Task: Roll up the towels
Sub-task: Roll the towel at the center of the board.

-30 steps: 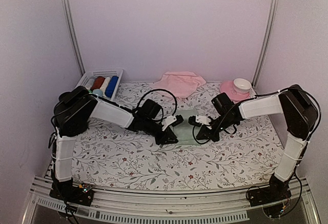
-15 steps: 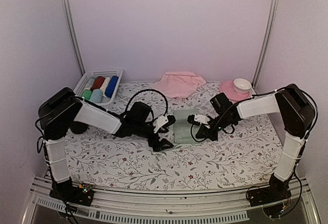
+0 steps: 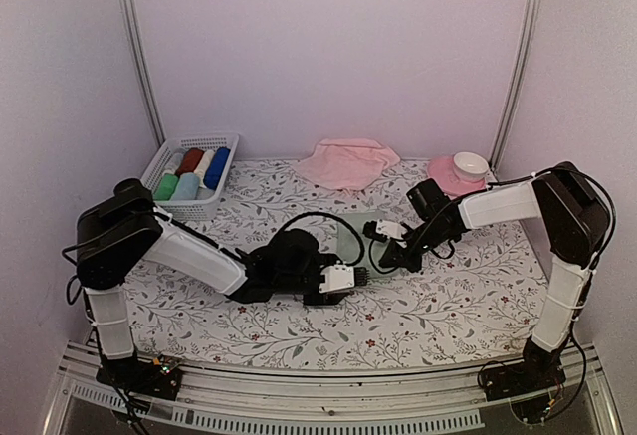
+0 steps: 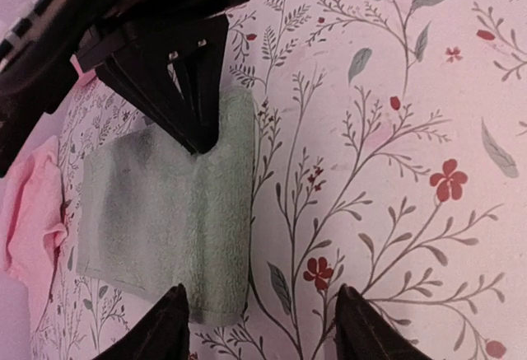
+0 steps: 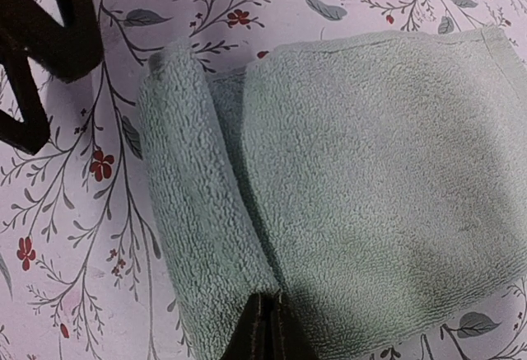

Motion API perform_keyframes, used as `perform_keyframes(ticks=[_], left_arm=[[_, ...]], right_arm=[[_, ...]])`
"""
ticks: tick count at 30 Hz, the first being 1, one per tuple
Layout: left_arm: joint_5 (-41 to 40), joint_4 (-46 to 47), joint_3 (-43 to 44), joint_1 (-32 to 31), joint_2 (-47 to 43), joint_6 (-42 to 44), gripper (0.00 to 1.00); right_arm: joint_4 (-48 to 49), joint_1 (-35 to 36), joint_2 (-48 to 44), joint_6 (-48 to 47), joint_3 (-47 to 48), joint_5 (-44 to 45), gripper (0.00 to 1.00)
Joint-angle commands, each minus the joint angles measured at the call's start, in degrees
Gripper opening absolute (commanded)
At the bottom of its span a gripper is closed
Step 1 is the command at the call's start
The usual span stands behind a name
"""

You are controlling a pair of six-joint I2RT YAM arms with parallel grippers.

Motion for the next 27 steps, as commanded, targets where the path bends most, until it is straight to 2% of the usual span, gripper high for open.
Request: perform_keyframes(ticks=[1, 9, 18, 24, 27], left_arm=[[-6.02, -0.96, 2.30, 0.08, 3.90, 5.26, 0.59], [-7.86, -0.68, 3.77, -0.08, 7.14, 5.61, 0.56], [-9.23, -4.48, 5.95, -0.08, 9.66, 6.35, 0.44], [-11.17, -7.31, 7.54, 0.06, 12.04, 6.11, 0.43], [-11.46, -8.66, 8.06, 0.01, 12.61, 5.76, 0.36]], right_arm=[[-1.27, -0.65, 1.24, 0.62, 1.39, 1.20, 0.03], [-1.66, -0.75, 1.24, 0.45, 1.55, 1.23, 0.03], [-2.07, -0.75, 1.83, 0.18, 1.75, 1.07, 0.03], [-2.30, -0.77, 1.94, 0.01, 1.81, 0.99, 0.03], [-2.42, -0.77, 2.10, 0.01, 1.91, 1.02, 0.03]])
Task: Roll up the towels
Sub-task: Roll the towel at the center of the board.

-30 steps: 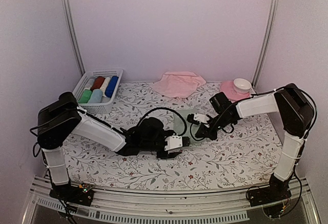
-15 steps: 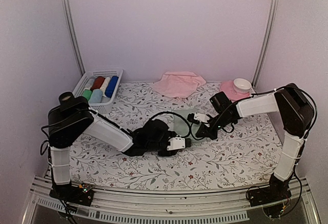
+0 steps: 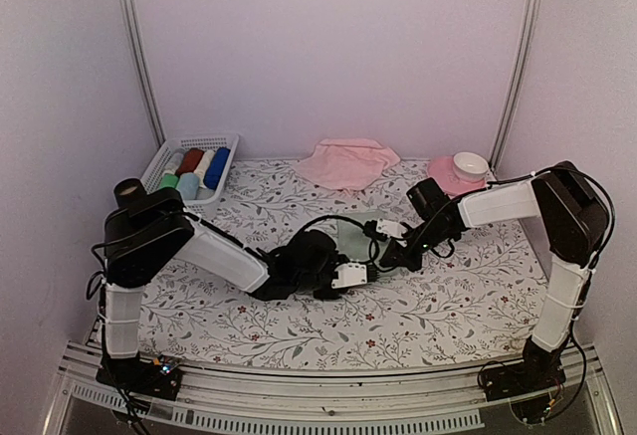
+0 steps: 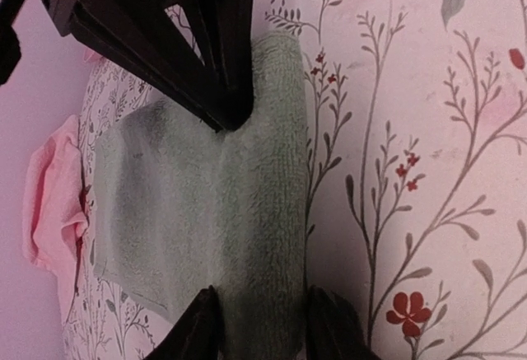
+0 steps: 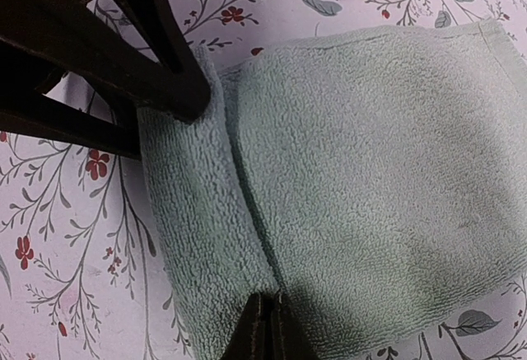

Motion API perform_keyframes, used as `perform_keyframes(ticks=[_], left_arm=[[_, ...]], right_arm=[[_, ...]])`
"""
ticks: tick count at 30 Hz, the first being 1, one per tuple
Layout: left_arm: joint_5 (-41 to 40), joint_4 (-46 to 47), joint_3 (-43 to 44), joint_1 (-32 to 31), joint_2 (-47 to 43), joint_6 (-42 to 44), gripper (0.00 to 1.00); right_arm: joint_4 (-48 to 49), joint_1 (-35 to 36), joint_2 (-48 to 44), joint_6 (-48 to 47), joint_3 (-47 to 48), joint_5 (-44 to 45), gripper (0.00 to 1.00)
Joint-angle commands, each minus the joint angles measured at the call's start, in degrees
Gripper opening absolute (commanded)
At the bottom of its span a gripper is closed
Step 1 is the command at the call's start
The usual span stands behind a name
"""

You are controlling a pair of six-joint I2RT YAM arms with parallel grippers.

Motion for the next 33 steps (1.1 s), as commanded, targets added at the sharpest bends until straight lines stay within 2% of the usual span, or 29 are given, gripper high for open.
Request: perform_keyframes(ticks=[1, 4, 9, 11, 13, 18, 24, 29, 33], left_arm=[[-1.31, -8.44, -0.04, 0.02, 3.39, -0.26, 0.35], [-1.05, -9.80, 0.37, 0.00, 3.55, -0.57, 0.23], [-0.18, -12.20, 1.34, -0.01, 3.66, -0.87, 0.12], [0.28, -13.02, 1.64, 0.16, 3.58, -1.23, 0.00], [1.81, -14.46, 2.01, 0.35, 3.25, -1.89, 0.00], [7.60, -20.45, 4.20, 1.49, 2.36, -5.28, 0.00], [17.66, -26.19, 6.89, 4.29, 1.71, -10.41, 0.00], [25.39, -30.62, 9.70, 6.67, 1.77, -13.18, 0.00], [31.91, -33.99, 12.84, 8.38, 2.82, -15.51, 0.00]], right_arm=[[-1.47, -0.47, 1.72, -0.18, 1.16, 0.84, 0.03], [-1.57, -0.48, 1.73, -0.19, 1.17, 0.61, 0.03], [-1.79, -0.66, 0.50, -0.32, 1.26, 0.25, 0.03], [-1.75, -1.03, -0.59, -0.51, 1.31, 0.15, 0.03], [-1.72, -1.75, -2.23, -0.84, 1.17, -0.10, 0.07], [-0.65, -4.71, -9.48, -3.23, -1.37, -4.17, 0.31], [2.57, -4.94, -20.00, -12.38, -9.69, -7.34, 0.44], [1.09, -3.87, -24.01, -20.21, -13.34, -10.16, 0.47], [1.06, -1.27, -22.75, -23.03, -14.34, -8.84, 0.47]])
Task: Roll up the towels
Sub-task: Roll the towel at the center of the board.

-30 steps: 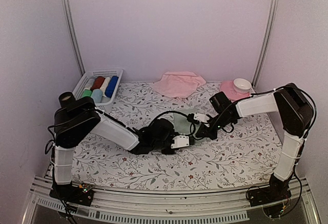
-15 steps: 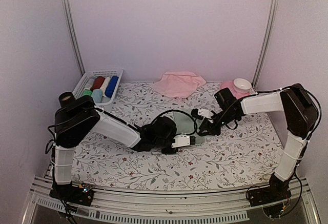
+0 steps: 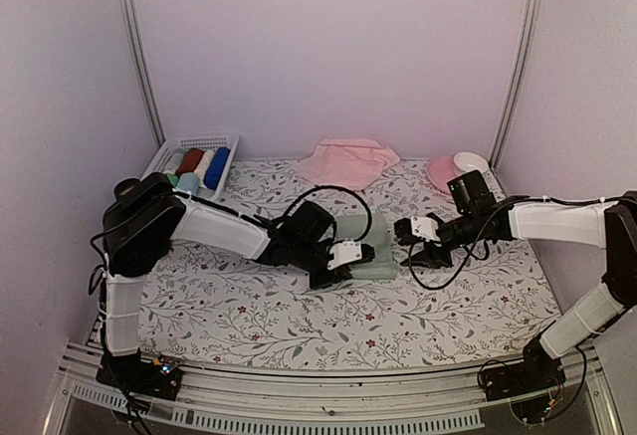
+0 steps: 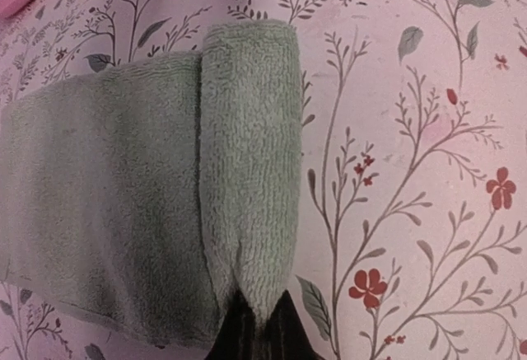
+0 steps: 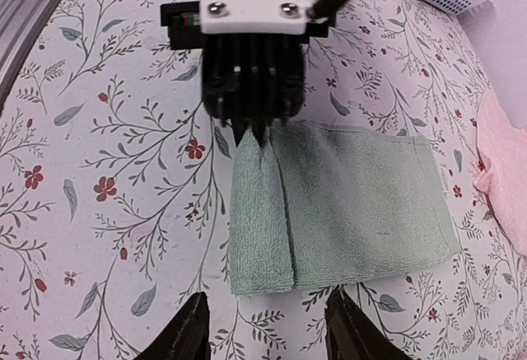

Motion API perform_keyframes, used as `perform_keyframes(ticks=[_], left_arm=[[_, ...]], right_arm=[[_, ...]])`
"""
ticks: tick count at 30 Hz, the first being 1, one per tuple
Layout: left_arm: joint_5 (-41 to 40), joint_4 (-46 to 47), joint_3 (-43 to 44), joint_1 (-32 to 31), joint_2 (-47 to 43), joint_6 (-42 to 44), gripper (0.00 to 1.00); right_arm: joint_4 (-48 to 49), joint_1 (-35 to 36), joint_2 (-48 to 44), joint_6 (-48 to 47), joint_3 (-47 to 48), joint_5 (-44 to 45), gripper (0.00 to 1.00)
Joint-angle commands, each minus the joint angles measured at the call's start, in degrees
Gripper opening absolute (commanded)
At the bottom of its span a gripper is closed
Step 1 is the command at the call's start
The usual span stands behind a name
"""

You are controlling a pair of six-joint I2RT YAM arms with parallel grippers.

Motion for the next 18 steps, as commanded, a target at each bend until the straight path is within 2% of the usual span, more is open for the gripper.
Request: perform_keyframes(ticks=[1, 10, 18], left_arm=[[11.68, -11.58, 2.23, 1.95, 2.39, -4.43, 0.00], [22.08, -15.38, 6.58, 5.05, 4.47, -8.54, 0.00], [26.31, -17.77, 8.75, 6.13, 6.73, -9.05, 0.00]], right_arm=[[-0.04, 3.28, 0.84, -5.68, -1.42, 0.17, 0.47], [4.81, 11.65, 7.43, -2.81, -1.15, 11.32, 0.41], [9.26, 13.86, 10.67, -0.28, -1.20, 18.41, 0.38]])
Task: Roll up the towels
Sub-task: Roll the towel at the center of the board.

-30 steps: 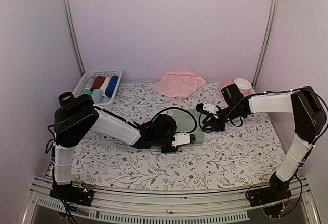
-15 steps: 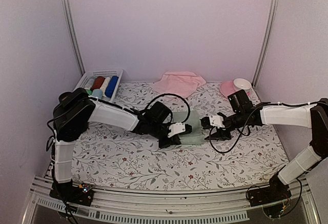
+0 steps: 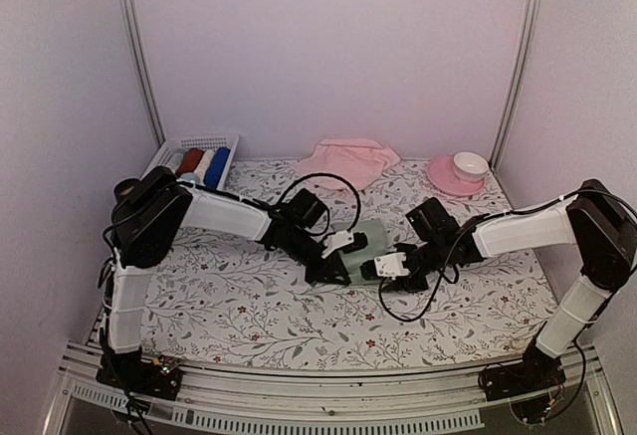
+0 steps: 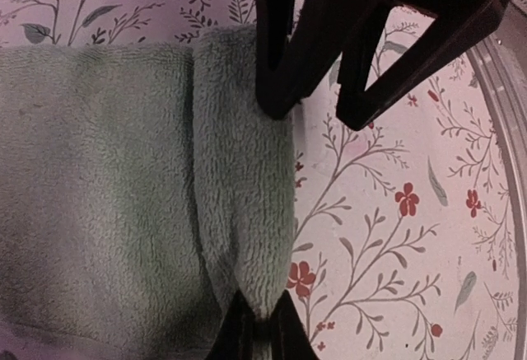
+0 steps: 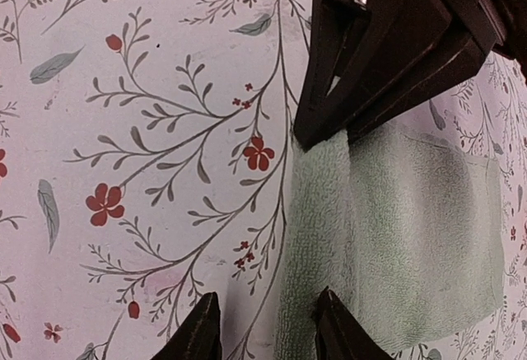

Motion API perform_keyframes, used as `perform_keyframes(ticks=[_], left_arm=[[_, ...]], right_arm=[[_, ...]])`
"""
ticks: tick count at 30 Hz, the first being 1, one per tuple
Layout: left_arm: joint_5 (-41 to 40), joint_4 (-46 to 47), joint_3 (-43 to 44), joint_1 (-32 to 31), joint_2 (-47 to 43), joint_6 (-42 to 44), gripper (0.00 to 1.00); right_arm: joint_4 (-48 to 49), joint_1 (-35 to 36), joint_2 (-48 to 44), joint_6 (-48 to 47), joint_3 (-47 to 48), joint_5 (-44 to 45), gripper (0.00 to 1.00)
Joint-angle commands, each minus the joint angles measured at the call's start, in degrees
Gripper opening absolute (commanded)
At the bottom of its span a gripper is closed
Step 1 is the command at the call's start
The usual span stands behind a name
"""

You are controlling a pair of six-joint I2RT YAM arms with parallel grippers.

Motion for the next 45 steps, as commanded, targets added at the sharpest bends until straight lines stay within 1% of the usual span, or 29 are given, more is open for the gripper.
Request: perform_keyframes(ticks=[1, 10, 13, 15, 18, 20, 22, 24, 28, 31, 34, 37, 43, 45], left_arm=[[4.18, -5.21, 1.37, 0.59, 3.08, -0.72, 0.00], [6.14, -6.26, 2.03, 1.23, 3.80, -0.93, 0.00], [6.67, -7.08, 2.81, 1.31, 4.41, -0.83, 0.00], [6.76, -7.32, 2.99, 1.34, 4.56, -0.83, 0.00], [6.68, -7.29, 2.92, 1.47, 4.44, -0.91, 0.00], [6.12, -6.59, 2.54, 1.50, 4.01, -1.11, 0.00], [4.71, -5.30, 1.76, 1.47, 3.10, -1.57, 0.09], [3.63, -3.51, 0.44, 1.44, 1.31, -2.02, 0.20], [1.49, 2.15, -4.04, 1.16, -3.53, -2.64, 0.46], [-1.11, 7.81, -8.35, 0.65, -7.78, -3.04, 0.57], [-3.97, 13.59, -12.77, -0.04, -11.34, -2.81, 0.59], [-8.32, 19.60, -17.35, -1.58, -15.72, -1.56, 0.58], [-17.96, 32.00, -27.44, -6.16, -21.57, 4.77, 0.51], [-20.39, 33.85, -29.05, -7.68, -22.24, 6.89, 0.48]], right_arm=[[4.41, 0.87, 1.48, 2.38, -0.29, 5.52, 0.38], [5.08, 1.73, 2.40, 2.61, -0.51, 6.55, 0.40], [4.59, 2.00, 3.52, 2.50, -0.15, 7.06, 0.38], [3.73, 2.08, 3.94, 2.63, 0.41, 6.73, 0.30], [2.22, 2.23, 4.66, 3.10, 1.42, 6.34, 0.13], [1.02, 2.24, 5.01, 3.20, 2.07, 5.94, 0.08], [-0.22, 2.20, 5.25, 3.53, 2.56, 5.07, 0.04], [-1.74, 2.08, 5.52, 3.87, 3.25, 3.33, 0.03], [-5.95, 1.08, 7.03, 4.59, 5.72, -0.78, 0.03], [-9.56, -0.37, 8.30, 5.06, 8.00, -4.51, 0.03], [-13.48, -1.72, 9.67, 5.50, 10.36, -8.39, 0.03], [-17.79, -2.91, 11.09, 6.07, 13.08, -12.23, 0.03], [-24.76, -5.39, 14.72, 6.75, 17.93, -17.19, 0.03], [-26.96, -6.26, 16.11, 7.04, 19.88, -18.57, 0.03]])
